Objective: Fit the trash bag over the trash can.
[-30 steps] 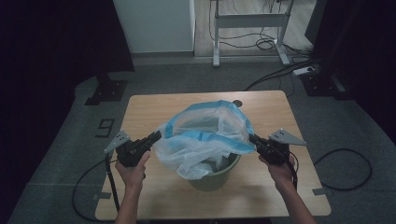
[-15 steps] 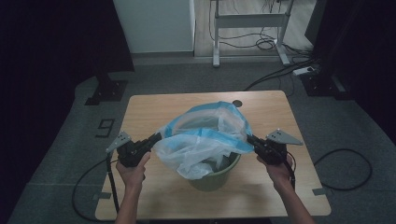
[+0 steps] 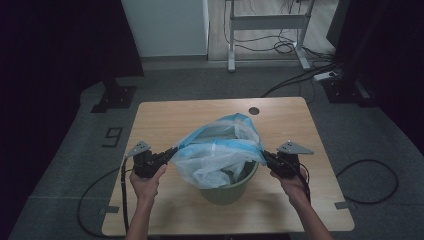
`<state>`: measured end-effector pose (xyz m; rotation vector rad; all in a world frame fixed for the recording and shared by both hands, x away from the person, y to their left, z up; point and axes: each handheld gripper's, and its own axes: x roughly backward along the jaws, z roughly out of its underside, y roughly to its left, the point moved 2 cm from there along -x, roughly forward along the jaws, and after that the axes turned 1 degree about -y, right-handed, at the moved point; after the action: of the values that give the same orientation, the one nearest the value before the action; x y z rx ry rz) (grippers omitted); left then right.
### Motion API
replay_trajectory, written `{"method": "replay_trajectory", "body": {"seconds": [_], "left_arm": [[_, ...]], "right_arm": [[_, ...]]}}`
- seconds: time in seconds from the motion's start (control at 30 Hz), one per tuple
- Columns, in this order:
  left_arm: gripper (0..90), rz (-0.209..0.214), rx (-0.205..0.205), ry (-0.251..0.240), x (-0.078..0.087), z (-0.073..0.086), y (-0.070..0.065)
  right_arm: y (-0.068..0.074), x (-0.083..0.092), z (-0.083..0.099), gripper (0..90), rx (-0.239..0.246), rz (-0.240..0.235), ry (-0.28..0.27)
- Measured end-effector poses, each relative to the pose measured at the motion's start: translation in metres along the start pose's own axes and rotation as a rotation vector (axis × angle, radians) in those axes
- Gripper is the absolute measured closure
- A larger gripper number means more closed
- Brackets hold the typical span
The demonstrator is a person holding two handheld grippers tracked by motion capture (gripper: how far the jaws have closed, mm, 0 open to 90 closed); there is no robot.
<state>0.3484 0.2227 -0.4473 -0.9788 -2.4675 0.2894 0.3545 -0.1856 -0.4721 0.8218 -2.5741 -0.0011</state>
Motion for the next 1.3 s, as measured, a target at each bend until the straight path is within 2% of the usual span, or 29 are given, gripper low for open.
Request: {"method": "replay_trajectory", "body": {"seconds": [0.23, 0.27, 0.33, 0.47, 0.5, 0.67, 0.77, 0.8, 0.83, 0.97, 1.1, 1.13, 1.17, 1.2, 1.23, 1.3], "left_arm": [[88.0, 0.013, 0.014, 0.016, -0.002, 0.003, 0.001], [87.8, 0.013, 0.013, 0.013, -0.002, 0.003, 0.0], [87.4, 0.015, 0.01, 0.007, 0.0, 0.002, 0.0], [87.1, 0.016, 0.007, -0.006, 0.002, 0.0, 0.0], [87.1, 0.018, 0.006, -0.009, 0.003, 0.0, -0.001], [87.0, 0.02, -0.002, -0.03, 0.005, 0.0, -0.002], [86.9, 0.022, -0.01, -0.043, 0.006, -0.001, -0.004], [86.9, 0.022, -0.011, -0.044, 0.006, -0.001, -0.004], [86.8, 0.021, -0.011, -0.045, 0.006, -0.001, -0.004], [86.7, 0.02, -0.012, -0.048, 0.006, -0.001, -0.004], [86.7, 0.022, -0.012, -0.048, 0.006, -0.001, -0.005], [86.7, 0.022, -0.013, -0.049, 0.007, -0.002, -0.005], [86.7, 0.022, -0.013, -0.049, 0.008, -0.002, -0.005], [86.7, 0.023, -0.015, -0.05, 0.008, -0.002, -0.005], [86.7, 0.023, -0.015, -0.052, 0.009, -0.002, -0.004], [86.6, 0.024, -0.016, -0.053, 0.011, -0.003, -0.004]], "right_arm": [[-0.004, 0.003, 0.005, 83.6, -0.011, 0.004, 0.0], [-0.006, 0.006, 0.004, 78.6, -0.013, 0.013, -0.006], [-0.008, 0.013, 0.002, 65.2, -0.01, 0.064, -0.042], [-0.011, 0.038, -0.006, 52.5, -0.034, 0.108, -0.136], [-0.01, 0.045, -0.009, 50.4, -0.036, 0.106, -0.153], [0.004, 0.073, -0.025, 41.5, -0.01, 0.033, -0.219], [0.021, 0.081, -0.033, 38.2, 0.024, -0.061, -0.239], [0.032, 0.082, -0.037, 37.3, 0.052, -0.107, -0.241], [0.038, 0.082, -0.038, 37.2, 0.069, -0.13, -0.239], [0.073, 0.074, -0.047, 37.8, 0.167, -0.223, -0.221], [0.093, 0.056, -0.053, 43.1, 0.25, -0.236, -0.189], [0.095, 0.052, -0.053, 48.7, 0.267, -0.234, -0.18], [0.098, 0.047, -0.054, 57.5, 0.29, -0.232, -0.17], [0.1, 0.045, -0.053, 70.3, 0.297, -0.235, -0.168], [0.101, 0.045, -0.052, 78.0, 0.299, -0.24, -0.178], [0.103, 0.051, -0.049, 87.7, 0.294, -0.257, -0.204]]}}
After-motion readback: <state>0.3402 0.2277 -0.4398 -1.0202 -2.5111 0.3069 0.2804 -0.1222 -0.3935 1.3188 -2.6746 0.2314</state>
